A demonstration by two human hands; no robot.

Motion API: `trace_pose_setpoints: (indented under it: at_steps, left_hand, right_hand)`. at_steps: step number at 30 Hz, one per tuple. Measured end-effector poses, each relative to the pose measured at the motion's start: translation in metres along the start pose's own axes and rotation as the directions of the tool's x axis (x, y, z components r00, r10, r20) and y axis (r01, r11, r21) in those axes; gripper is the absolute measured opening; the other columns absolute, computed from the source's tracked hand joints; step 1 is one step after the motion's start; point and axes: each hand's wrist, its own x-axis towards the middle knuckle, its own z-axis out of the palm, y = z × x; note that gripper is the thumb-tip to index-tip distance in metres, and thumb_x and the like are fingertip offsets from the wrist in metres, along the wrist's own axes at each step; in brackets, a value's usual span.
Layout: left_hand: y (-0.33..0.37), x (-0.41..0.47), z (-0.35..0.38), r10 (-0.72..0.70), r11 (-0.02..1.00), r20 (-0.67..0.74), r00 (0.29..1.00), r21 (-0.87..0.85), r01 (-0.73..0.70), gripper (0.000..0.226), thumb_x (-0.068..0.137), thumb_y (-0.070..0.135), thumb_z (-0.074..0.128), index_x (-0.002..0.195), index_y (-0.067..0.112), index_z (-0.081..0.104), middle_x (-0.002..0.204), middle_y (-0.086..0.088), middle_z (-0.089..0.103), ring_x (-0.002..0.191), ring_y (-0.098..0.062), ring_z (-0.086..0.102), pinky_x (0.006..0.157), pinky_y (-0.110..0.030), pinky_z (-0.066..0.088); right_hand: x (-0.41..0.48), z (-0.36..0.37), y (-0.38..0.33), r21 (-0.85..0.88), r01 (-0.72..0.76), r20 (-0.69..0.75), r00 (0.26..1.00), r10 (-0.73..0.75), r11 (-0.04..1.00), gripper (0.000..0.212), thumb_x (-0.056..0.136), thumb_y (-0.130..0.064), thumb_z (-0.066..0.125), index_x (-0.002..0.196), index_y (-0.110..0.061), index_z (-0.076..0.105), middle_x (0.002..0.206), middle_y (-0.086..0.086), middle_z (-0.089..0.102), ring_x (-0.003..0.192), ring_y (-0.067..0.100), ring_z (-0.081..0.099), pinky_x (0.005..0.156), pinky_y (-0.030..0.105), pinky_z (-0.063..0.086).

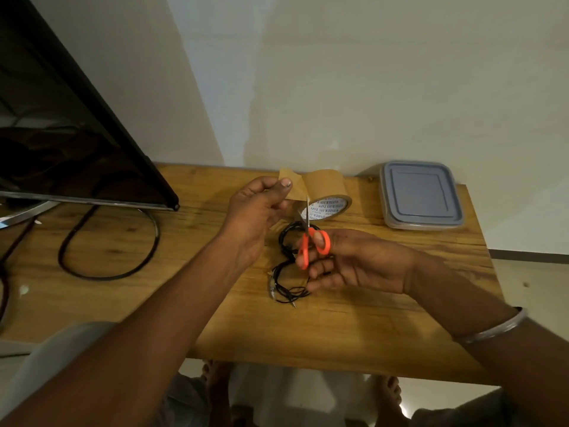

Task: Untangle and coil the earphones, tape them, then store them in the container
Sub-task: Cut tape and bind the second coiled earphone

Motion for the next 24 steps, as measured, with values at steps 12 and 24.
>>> trace_pose_setpoints:
  at_steps: [12, 24]
  left_hand:
    - [0.0067, -0.0082, 0.0043, 0.184, 0.963, 0.029, 0.983, 0.197, -0.186, 0.013, 0.083, 0.016, 0.077, 0.073, 0.018, 0.069, 0.079, -0.008, 0.060, 0.073, -0.016, 0.055, 0.076, -0.031, 0.050]
    - [0.0070, -0.0071, 0.0033, 0.038, 0.994, 0.101, 0.994, 0.100, -0.048, 0.026, 0.091, 0.010, 0.067, 0.068, 0.018, 0.057, 0.069, 0.005, 0.058, 0.077, -0.021, 0.061, 0.075, -0.031, 0.058]
  right_hand:
    - [0.0038, -0.0029, -0.0027, -0.084, 0.077, -0.058, 0.995, -0.082, 0.993, 0.065, 0.073, -0.051, 0.083, 0.120, -0.012, 0.061, 0.107, 0.007, 0.067, 0.078, 0.015, 0.055, 0.071, 0.029, 0.057]
    - [0.0100, 0.0022, 0.0022, 0.088, 0.159, -0.055, 0.986, -0.155, 0.983, 0.065, 0.072, -0.048, 0.085, 0.120, -0.011, 0.060, 0.103, 0.007, 0.067, 0.072, 0.010, 0.057, 0.076, 0.030, 0.059]
